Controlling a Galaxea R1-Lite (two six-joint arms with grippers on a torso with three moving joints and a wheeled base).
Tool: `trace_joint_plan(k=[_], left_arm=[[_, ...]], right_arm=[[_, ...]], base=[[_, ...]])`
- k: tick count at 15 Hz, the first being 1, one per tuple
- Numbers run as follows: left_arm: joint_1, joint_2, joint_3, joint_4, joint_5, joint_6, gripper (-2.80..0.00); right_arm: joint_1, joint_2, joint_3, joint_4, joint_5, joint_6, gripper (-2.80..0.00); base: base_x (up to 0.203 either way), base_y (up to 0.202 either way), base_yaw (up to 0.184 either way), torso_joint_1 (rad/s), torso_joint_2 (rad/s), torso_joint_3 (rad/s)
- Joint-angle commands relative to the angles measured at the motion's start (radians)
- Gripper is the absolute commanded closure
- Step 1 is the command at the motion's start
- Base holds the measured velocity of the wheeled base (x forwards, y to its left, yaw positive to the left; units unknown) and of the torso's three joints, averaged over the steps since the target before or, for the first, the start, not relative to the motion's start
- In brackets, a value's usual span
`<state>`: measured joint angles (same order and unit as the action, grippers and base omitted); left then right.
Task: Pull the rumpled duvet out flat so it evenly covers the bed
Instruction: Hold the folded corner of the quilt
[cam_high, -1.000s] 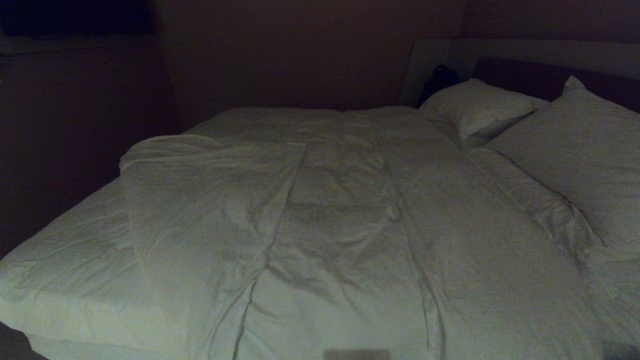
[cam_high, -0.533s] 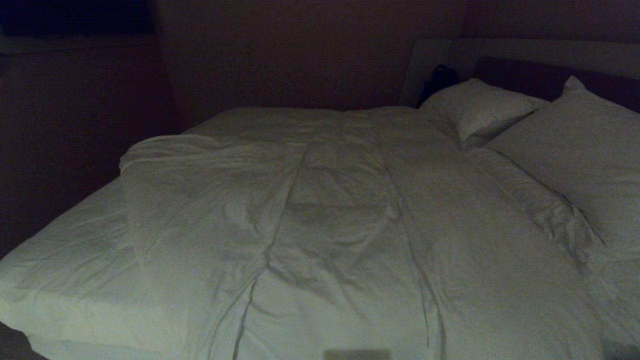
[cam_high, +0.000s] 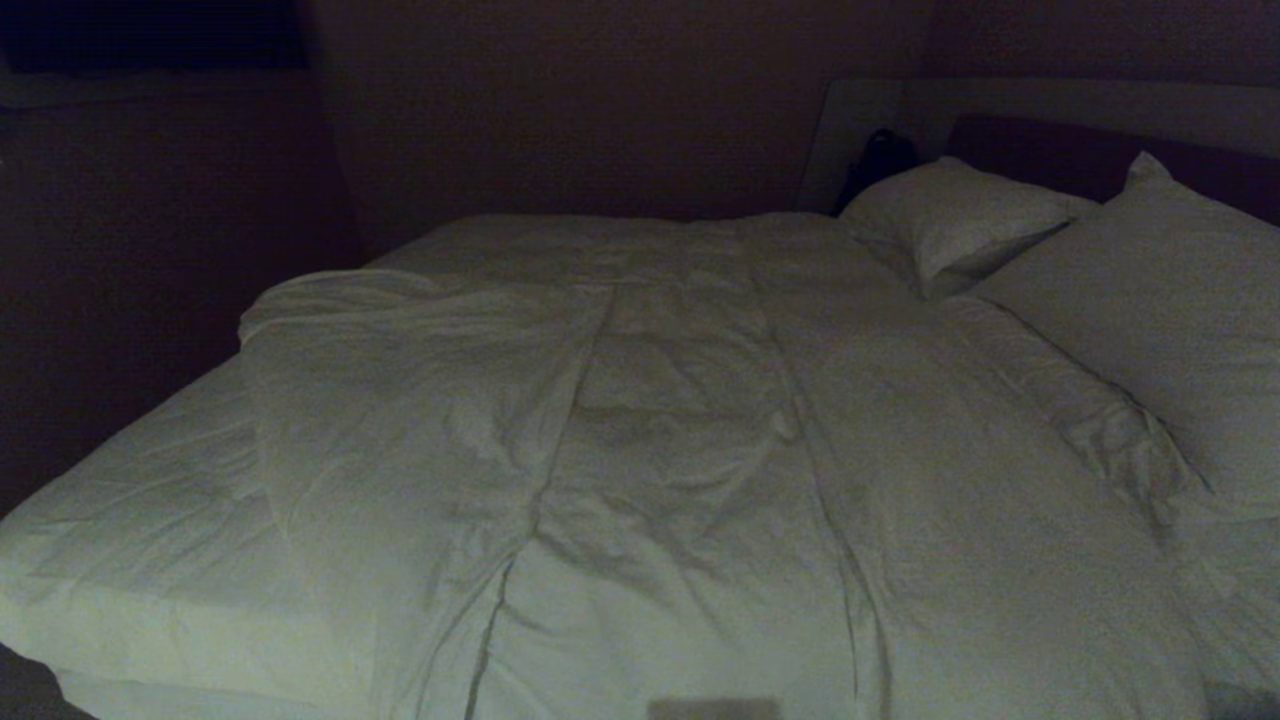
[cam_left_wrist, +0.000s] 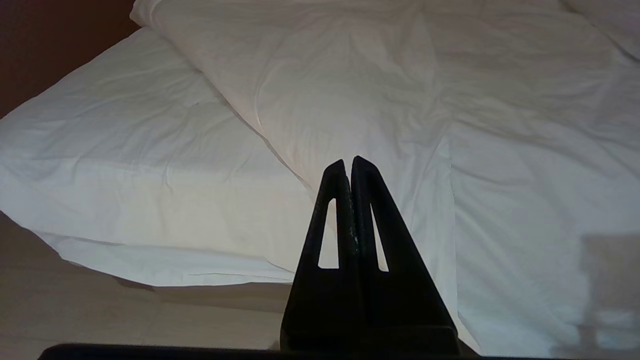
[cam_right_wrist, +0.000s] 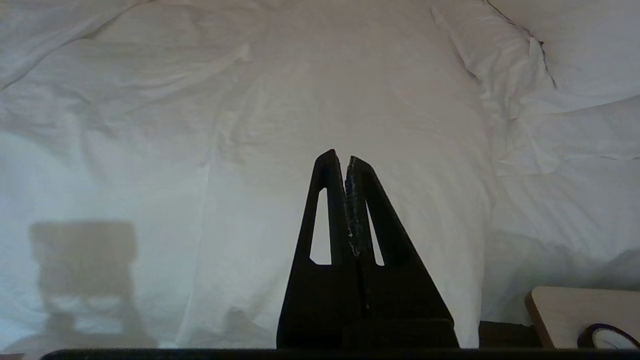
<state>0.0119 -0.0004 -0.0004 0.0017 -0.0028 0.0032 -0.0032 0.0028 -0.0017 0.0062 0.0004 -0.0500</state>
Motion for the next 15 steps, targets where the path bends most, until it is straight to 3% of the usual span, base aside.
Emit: trace_joint_plan(k=[1, 15], left_arm=[[0.000, 0.000, 0.000, 0.000, 0.000, 0.000, 0.00], [0.000, 0.000, 0.000, 0.000, 0.000, 0.004, 0.00]], right_arm=[[0.000, -0.001, 0.000, 0.000, 0.000, -0.001, 0.00], [0.000, -0.001, 0.000, 0.000, 0.000, -0.001, 0.00]], base=[[0.000, 0.000, 0.000, 0.000, 0.00, 0.000], [0.000, 0.000, 0.000, 0.000, 0.00, 0.000]])
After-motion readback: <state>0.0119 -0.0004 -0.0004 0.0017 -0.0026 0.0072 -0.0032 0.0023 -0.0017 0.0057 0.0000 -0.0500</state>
